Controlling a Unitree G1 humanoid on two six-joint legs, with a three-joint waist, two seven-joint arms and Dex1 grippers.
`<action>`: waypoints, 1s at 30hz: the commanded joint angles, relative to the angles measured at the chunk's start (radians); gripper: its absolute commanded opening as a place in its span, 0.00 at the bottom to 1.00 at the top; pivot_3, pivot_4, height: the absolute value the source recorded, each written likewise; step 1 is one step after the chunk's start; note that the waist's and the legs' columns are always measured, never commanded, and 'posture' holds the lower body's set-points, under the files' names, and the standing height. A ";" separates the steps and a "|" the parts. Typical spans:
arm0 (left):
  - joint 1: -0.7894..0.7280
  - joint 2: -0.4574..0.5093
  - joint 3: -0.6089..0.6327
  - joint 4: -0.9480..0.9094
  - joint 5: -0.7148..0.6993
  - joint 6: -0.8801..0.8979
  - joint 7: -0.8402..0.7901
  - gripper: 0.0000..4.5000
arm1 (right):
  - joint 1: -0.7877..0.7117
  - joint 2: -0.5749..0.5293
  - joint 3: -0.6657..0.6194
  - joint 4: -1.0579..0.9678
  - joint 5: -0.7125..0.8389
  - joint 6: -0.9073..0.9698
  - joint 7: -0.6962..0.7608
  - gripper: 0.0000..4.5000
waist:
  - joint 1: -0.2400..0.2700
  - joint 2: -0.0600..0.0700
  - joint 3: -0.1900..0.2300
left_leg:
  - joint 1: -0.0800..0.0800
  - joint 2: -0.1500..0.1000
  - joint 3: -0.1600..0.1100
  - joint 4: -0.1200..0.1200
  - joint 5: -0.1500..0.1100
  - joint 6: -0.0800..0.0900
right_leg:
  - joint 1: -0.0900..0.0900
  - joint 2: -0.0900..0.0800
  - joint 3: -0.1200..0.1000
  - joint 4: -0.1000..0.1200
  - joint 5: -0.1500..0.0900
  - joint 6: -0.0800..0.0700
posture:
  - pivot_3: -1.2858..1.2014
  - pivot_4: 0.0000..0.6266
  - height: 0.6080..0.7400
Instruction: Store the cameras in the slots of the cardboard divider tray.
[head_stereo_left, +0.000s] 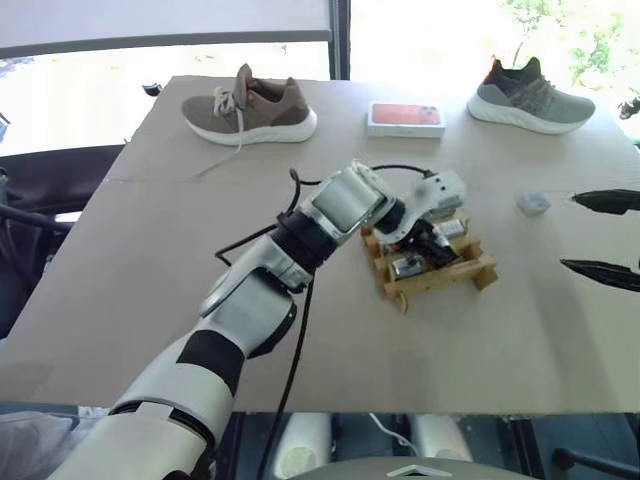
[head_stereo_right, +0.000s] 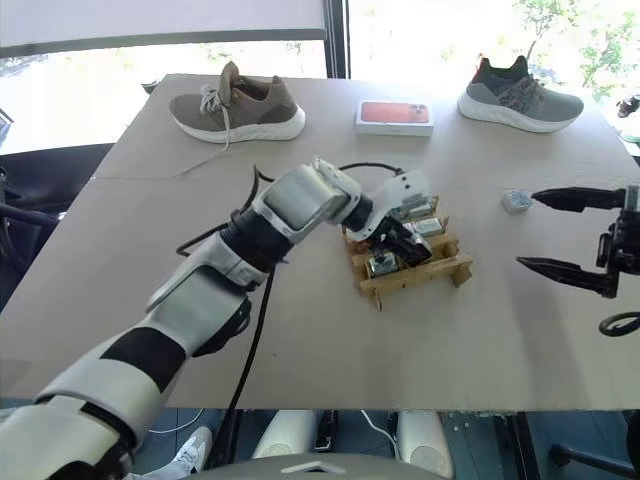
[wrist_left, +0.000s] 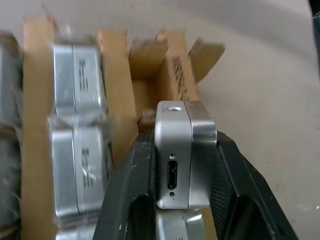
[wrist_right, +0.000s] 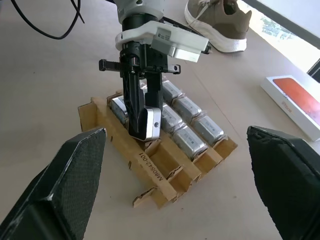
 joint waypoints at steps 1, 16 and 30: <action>-0.023 0.011 -0.023 -0.030 0.025 0.006 -0.038 0.17 | 0.006 -0.001 -0.040 -0.037 0.013 -0.014 -0.013 0.99 | 0.000 0.000 0.000 | 0.000 0.000 0.000 0.000 0.000 0.000 | 0.000 0.000 0.000 0.000 0.000 0.000 | 0.52 0.24 1.00; -0.083 -0.040 -0.068 0.052 0.181 -0.128 -0.051 0.40 | 0.063 0.018 -0.041 -0.098 0.020 0.000 -0.085 1.00 | 0.000 0.000 0.000 | 0.001 0.000 0.002 0.002 -0.002 0.003 | 0.000 0.000 0.000 0.002 0.000 0.000 | 0.52 0.24 1.00; 0.014 0.058 0.462 -0.356 -0.109 0.105 0.042 0.63 | -0.046 0.028 0.173 -0.111 -0.282 0.182 -0.591 1.00 | -0.003 0.003 -0.001 | 0.000 0.002 0.002 0.001 0.001 -0.001 | -0.002 0.001 0.002 0.003 0.000 0.000 | 0.52 0.24 1.00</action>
